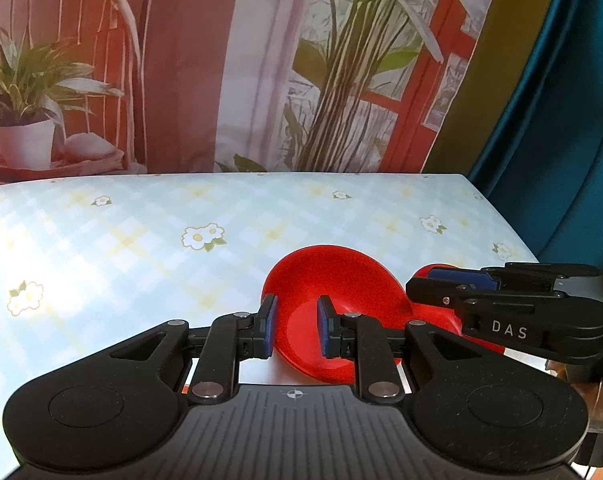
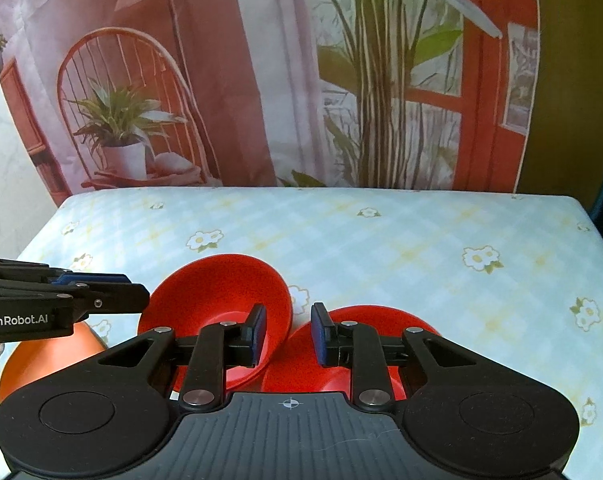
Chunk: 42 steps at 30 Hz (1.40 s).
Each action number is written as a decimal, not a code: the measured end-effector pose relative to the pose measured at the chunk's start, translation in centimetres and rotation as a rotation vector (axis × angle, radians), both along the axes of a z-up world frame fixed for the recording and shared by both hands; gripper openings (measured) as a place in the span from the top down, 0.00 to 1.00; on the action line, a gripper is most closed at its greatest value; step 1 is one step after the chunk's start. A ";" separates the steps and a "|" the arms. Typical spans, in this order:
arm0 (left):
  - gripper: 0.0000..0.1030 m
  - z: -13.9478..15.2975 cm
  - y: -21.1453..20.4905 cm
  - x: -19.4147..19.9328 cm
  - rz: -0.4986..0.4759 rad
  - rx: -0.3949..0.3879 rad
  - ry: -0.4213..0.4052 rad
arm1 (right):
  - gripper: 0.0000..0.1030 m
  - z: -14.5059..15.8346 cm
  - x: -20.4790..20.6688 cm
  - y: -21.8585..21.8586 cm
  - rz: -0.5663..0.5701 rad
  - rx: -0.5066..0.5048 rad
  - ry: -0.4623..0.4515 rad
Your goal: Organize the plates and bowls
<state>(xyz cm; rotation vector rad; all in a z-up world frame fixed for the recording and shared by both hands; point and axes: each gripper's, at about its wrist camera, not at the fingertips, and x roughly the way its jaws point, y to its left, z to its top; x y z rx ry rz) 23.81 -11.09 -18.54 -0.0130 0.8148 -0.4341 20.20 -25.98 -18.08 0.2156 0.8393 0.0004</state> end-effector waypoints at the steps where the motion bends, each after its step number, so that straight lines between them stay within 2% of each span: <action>1: 0.79 0.1 0.0 -0.1 0.000 0.000 -0.001 | 0.77 0.0 -0.1 -0.2 -0.002 -0.001 -0.001; 12: 0.79 1.0 -1.7 -1.9 -0.013 0.012 -0.038 | 0.77 0.4 -1.8 -2.4 -0.012 -0.023 -0.022; 25: 0.79 0.7 -4.5 -4.4 -0.046 0.017 -0.052 | 0.77 -0.4 -4.1 -5.6 -0.038 -0.031 -0.027; 42: 0.79 -0.1 -5.3 -5.0 -0.039 -0.004 -0.006 | 0.78 -1.2 -5.5 -8.1 -0.065 0.004 -0.037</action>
